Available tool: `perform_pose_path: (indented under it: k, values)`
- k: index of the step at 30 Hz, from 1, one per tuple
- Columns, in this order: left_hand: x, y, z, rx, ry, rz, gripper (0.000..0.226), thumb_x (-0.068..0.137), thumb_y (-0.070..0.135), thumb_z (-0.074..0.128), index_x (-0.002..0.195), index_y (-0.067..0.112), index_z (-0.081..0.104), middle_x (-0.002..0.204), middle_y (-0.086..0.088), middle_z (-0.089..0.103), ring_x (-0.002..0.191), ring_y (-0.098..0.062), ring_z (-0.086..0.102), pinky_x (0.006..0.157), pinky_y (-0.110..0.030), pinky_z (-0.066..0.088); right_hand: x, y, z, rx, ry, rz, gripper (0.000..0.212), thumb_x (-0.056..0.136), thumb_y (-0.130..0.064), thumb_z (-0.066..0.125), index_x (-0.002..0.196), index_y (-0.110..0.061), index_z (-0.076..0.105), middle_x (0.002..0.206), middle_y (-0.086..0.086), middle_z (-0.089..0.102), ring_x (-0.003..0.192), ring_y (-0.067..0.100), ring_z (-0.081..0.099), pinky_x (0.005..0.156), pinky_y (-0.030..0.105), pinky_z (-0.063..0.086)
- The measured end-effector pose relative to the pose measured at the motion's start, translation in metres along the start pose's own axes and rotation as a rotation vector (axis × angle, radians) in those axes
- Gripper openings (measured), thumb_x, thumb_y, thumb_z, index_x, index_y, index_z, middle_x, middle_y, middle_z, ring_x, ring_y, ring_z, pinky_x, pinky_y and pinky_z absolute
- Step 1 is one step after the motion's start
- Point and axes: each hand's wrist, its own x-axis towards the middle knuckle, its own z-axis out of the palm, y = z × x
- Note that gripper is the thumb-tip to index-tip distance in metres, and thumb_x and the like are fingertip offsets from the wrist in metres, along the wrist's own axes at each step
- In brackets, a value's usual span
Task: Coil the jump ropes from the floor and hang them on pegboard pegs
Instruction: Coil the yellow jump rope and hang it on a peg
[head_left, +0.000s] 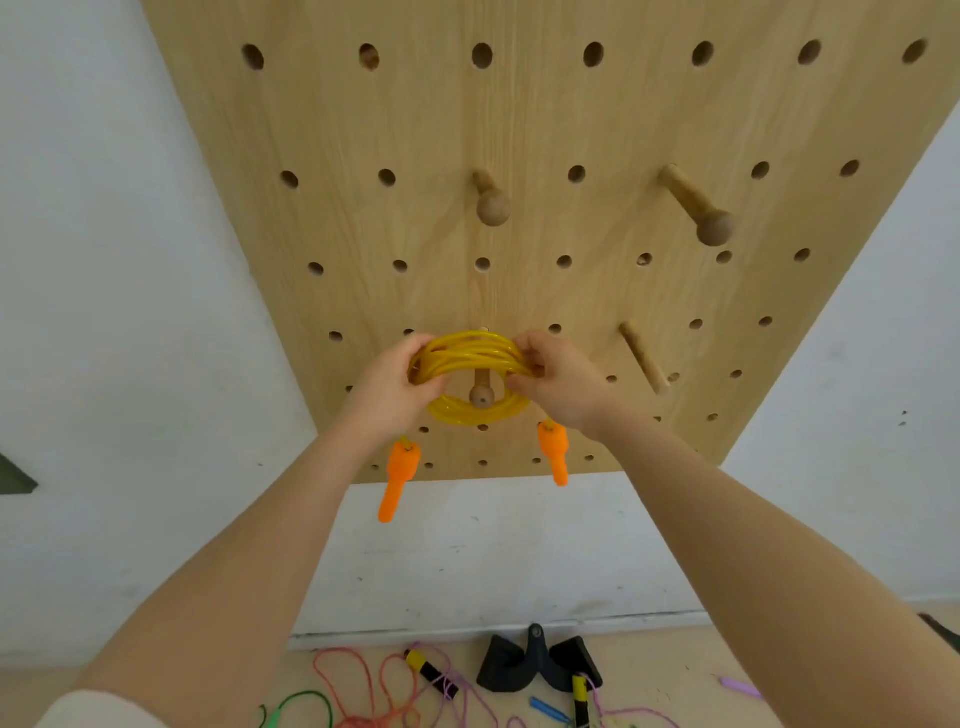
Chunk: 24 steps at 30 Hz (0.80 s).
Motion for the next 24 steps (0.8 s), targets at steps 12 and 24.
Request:
perform_pose_path:
  k: [12, 24]
  values:
    - [0.040, -0.025, 0.034, 0.505, 0.310, 0.217, 0.055, 0.084, 0.033, 0.063, 0.133, 0.014, 0.044, 0.124, -0.012, 0.052, 0.110, -0.031, 0.052, 0.081, -0.041, 0.046, 0.040, 0.001, 0.015, -0.350, 0.370, 0.166, 0.028, 0.092, -0.011, 0.047, 0.119, -0.011, 0.042, 0.105, 0.010, 0.059, 0.094, 0.029, 0.056, 0.068, 0.040, 0.046]
    - [0.030, -0.040, 0.060, 0.609, 0.273, 0.202, 0.086, 0.080, 0.035, 0.058, 0.148, 0.017, 0.008, 0.155, -0.020, 0.011, 0.140, -0.043, 0.013, 0.109, -0.056, 0.022, 0.021, 0.001, 0.035, -0.722, 0.149, 0.390, 0.055, 0.091, -0.024, 0.048, 0.136, -0.006, 0.023, 0.100, 0.006, 0.061, 0.082, 0.027, 0.058, 0.049, 0.027, 0.027]
